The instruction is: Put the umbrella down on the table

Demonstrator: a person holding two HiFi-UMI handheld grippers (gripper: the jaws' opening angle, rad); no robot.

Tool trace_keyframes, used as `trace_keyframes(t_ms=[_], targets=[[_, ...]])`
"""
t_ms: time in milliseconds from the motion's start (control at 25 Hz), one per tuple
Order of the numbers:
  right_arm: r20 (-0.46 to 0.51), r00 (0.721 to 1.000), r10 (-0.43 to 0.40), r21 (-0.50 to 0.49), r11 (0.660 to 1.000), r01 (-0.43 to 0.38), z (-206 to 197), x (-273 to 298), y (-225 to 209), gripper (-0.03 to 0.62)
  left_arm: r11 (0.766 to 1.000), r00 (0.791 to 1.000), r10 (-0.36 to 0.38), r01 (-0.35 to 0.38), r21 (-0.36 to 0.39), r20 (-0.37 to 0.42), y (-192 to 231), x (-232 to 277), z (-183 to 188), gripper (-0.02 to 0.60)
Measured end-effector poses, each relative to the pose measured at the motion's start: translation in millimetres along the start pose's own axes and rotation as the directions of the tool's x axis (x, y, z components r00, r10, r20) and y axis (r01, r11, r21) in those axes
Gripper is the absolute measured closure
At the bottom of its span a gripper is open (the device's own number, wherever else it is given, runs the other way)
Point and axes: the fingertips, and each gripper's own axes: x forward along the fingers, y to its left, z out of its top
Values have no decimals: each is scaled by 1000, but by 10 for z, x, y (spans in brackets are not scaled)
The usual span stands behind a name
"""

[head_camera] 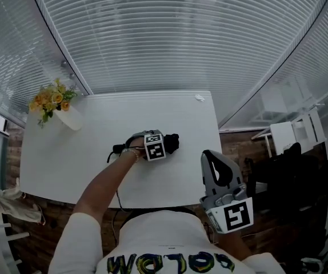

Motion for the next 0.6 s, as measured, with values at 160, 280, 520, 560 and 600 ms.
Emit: trace_keyframes(t_ms=[160, 280, 520, 560, 600], targets=[[-1, 1000, 3, 2, 1000, -3, -14, -7, -3, 585, 1000, 1000, -5, 5, -7, -9, 1, 29, -3, 331], [-1, 1000, 7, 2, 1000, -7, -18, 11, 13, 585, 1000, 1000, -16, 15, -19, -11, 2, 50, -11, 319], [-5, 1000, 18, 2, 1000, -18, -21, 75, 37, 585, 996, 998, 36, -33, -83, 42, 76, -84, -19, 265], [-5, 1000, 20, 3, 1000, -19, -21, 84, 37, 585, 994, 997, 55, -50, -94, 56, 99, -142, -11, 265], [-6, 1000, 21, 5, 1000, -21, -23, 93, 36, 585, 992, 995, 76, -68, -106, 70, 125, -205, -3, 265]])
